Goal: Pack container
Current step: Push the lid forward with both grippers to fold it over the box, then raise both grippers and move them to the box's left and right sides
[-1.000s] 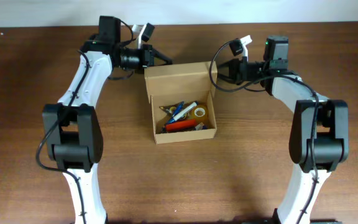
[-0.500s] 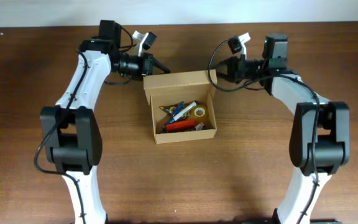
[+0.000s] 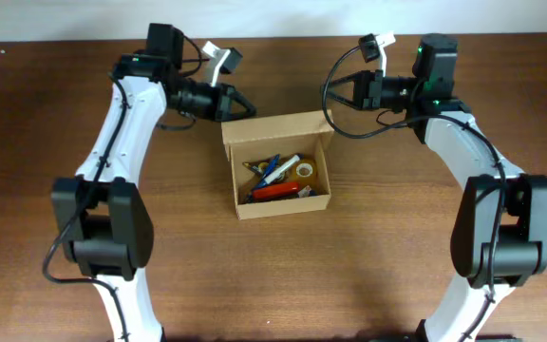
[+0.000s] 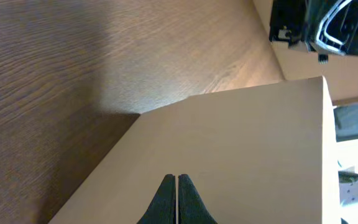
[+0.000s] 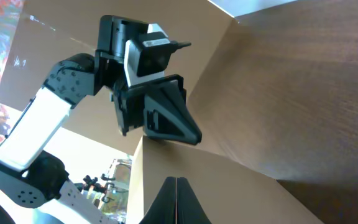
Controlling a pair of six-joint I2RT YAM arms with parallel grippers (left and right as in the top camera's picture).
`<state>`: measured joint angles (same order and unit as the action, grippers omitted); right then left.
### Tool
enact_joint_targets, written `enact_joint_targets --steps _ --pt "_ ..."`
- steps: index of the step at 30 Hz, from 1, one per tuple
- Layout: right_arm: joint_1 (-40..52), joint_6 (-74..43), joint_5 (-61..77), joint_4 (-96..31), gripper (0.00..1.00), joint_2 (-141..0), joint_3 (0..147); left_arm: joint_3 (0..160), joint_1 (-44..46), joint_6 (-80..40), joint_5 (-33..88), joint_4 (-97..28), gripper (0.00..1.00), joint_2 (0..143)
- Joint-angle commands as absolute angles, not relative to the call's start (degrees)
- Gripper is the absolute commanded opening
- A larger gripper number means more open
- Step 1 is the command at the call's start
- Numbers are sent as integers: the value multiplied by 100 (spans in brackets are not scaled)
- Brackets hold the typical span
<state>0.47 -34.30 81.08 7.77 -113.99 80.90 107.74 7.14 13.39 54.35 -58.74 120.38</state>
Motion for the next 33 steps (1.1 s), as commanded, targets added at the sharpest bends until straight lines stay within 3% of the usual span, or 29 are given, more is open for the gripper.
enact_joint_targets --steps 1,10,19,26,33 --pt "67 -3376 7999 799 4 -11078 8182 10816 906 1667 5393 -5911 2 11767" --pt "67 -3168 7570 792 4 -10794 8182 10816 1184 2075 4952 -6265 2 11555" --pt "36 -3157 6195 773 4 -10759 8182 10816 1197 2071 4292 -6263 2 10908" --pt "32 -3153 6095 751 4 -10250 8274 10816 1157 2069 4213 -6263 2 10160" --pt "117 -2617 6053 -405 4 -9583 8274 10816 1146 2071 3579 -6611 2 9677"
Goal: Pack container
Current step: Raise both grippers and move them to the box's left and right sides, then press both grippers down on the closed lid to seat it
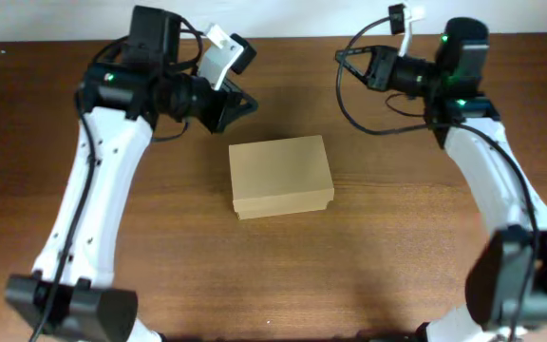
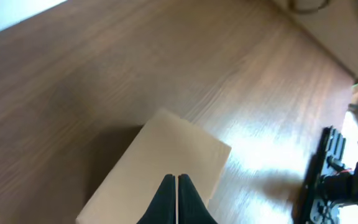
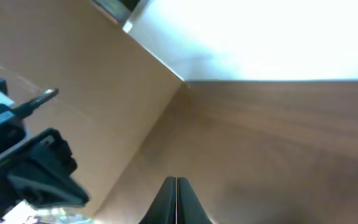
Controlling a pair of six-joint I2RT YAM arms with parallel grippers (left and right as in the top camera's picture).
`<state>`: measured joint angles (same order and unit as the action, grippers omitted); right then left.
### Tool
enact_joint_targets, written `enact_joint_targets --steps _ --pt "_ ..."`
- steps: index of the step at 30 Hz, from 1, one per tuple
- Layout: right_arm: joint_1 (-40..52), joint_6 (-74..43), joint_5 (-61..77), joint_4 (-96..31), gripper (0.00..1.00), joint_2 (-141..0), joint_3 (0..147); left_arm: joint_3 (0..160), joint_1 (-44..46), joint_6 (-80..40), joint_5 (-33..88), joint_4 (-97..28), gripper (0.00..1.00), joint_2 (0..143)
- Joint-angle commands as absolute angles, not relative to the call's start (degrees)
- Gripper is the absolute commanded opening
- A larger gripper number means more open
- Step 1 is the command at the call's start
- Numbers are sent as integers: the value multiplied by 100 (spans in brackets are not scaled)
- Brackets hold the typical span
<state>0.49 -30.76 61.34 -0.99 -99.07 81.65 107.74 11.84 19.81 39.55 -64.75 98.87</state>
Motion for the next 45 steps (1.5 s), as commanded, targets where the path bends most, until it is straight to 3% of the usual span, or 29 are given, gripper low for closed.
enact_joint_targets --steps 1,6,14,22,34,45 --pt "150 -2383 5909 -805 4 -9500 8274 10816 1146 2075 3524 -6746 2 9644" --pt "377 -1284 4274 -2902 4 -9120 8274 10731 1146 2432 3446 -7404 2 9629" --pt "926 -75 4195 -4388 4 -9041 8136 9684 1146 2432 3210 -7443 2 9623" --pt "1098 178 3887 -4423 4 -9048 7387 8320 1146 2405 3339 -6591 2 9618" --pt "1096 172 3826 -3264 4 -9087 5876 7026 1146 1865 3339 -5159 2 9623" --pt "1096 169 3830 -3251 4 -9424 5802 6652 1146 1850 3321 -4987 2 9625"
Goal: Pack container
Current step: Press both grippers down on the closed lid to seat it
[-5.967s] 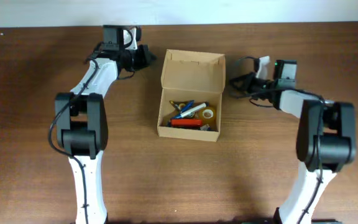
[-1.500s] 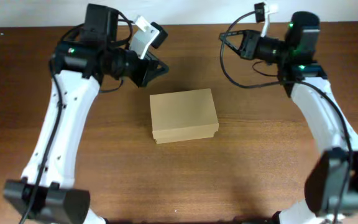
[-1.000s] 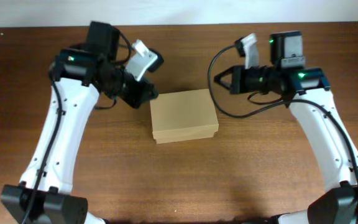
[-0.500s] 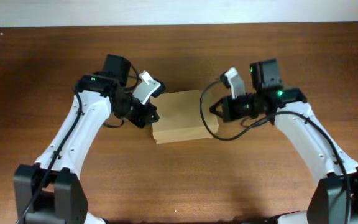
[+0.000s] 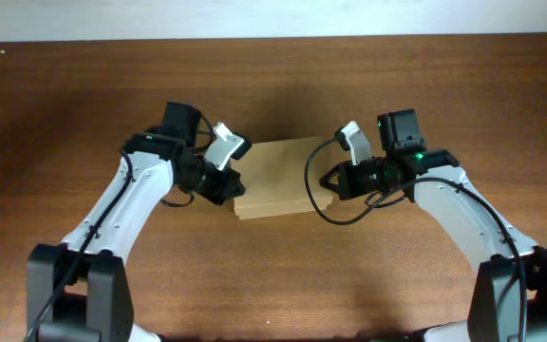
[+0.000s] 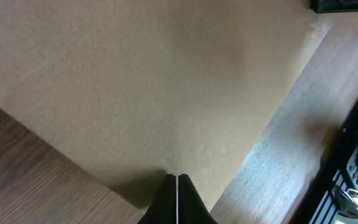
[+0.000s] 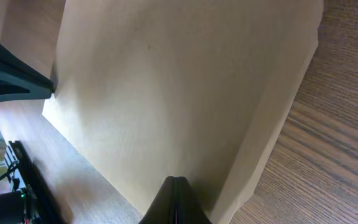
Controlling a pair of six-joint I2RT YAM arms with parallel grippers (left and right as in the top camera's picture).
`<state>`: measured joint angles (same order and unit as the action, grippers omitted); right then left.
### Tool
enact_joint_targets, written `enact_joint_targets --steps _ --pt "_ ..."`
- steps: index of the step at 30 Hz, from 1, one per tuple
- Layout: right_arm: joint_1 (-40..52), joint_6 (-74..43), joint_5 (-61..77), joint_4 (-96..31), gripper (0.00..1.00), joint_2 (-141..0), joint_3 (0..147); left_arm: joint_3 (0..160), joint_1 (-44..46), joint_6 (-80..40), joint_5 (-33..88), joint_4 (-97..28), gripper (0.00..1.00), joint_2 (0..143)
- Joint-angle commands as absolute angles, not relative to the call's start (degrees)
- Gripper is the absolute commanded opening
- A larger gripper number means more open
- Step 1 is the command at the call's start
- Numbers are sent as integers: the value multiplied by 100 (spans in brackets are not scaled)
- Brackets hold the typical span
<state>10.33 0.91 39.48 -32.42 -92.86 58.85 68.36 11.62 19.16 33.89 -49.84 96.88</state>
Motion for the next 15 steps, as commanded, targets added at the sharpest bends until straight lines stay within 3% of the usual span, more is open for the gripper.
enact_joint_targets --steps 1,10,15 --pt "1096 167 3833 -3253 4 -9424 5808 6652 1146 1776 3319 -4958 2 9623" --pt "1076 -51 3719 -3435 4 -8947 6222 6890 786 1013 3317 -4670 2 9218" --pt "1076 -659 2366 -3570 4 -8449 6237 6890 167 659 3299 -4589 2 8768"
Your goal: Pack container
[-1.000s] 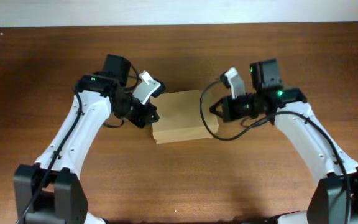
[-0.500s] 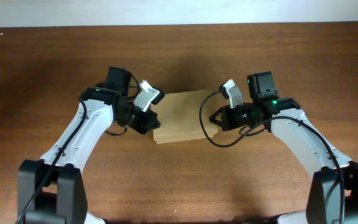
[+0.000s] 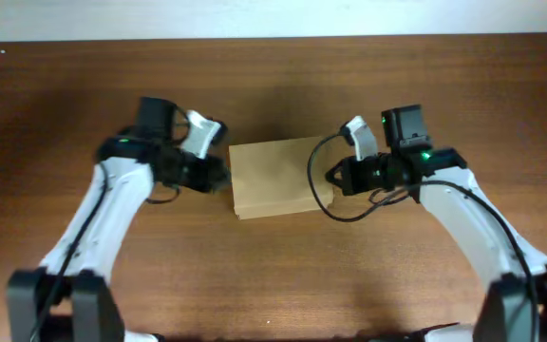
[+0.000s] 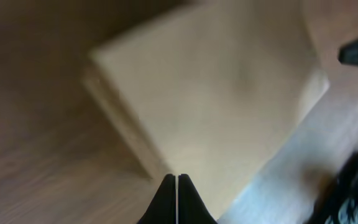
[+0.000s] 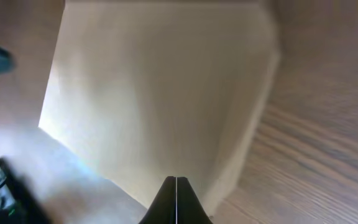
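Observation:
A tan cardboard box (image 3: 273, 178) lies with its lid down in the middle of the table; its contents are hidden. My left gripper (image 3: 218, 176) is shut and empty, just off the box's left side; the left wrist view shows the box (image 4: 216, 93) ahead of the shut fingertips (image 4: 176, 182). My right gripper (image 3: 331, 180) is shut and empty at the box's right edge. Its wrist view shows the lid (image 5: 160, 93) beyond the shut fingertips (image 5: 176, 182).
The brown wooden table (image 3: 273, 275) stretches all round the box. A white wall strip (image 3: 273, 17) runs along the far edge. Cables loop from the right wrist (image 3: 323, 195) over the box's right end.
My left gripper has drawn back leftward from the box's left corner to a spot just off it. The right gripper stays at the right edge, slightly farther back. The box stays closed.
At first the box stood open with pens and tape inside, both shut grippers behind its raised back flap. Then the lid was down and both arms were raised at the far side. Later both shut grippers pressed at the box's sides; now the left one has backed off.

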Controlling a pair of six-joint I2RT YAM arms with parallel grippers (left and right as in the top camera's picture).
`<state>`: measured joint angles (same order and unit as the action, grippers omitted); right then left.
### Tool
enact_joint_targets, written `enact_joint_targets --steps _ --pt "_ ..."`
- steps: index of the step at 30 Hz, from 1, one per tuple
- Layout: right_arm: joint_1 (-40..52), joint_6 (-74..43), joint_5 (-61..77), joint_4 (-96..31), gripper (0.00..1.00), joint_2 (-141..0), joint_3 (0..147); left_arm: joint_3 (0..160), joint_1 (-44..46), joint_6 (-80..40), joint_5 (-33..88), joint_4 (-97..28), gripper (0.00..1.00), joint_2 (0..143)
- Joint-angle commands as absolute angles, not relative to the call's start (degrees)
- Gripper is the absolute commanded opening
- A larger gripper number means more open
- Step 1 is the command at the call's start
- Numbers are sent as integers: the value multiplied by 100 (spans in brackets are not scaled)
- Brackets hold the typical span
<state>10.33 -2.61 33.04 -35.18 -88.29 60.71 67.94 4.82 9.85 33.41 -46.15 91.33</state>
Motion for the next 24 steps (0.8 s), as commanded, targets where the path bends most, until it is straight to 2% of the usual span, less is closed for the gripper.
enact_joint_targets --steps 1,5,14,24 --pt "1076 -821 2029 -3625 4 -8390 6237 6888 12 552 3199 -4589 2 8726" --pt "1076 -1295 1212 -3933 4 -8396 6230 6801 -346 211 2864 -4534 2 8742" --pt "1317 -1297 1763 -4056 4 -9006 6208 6023 -338 -480 2867 -3461 2 8879" --pt "1763 -1319 2032 -4058 4 -9264 6208 5905 -338 -493 2862 -3400 2 8903"
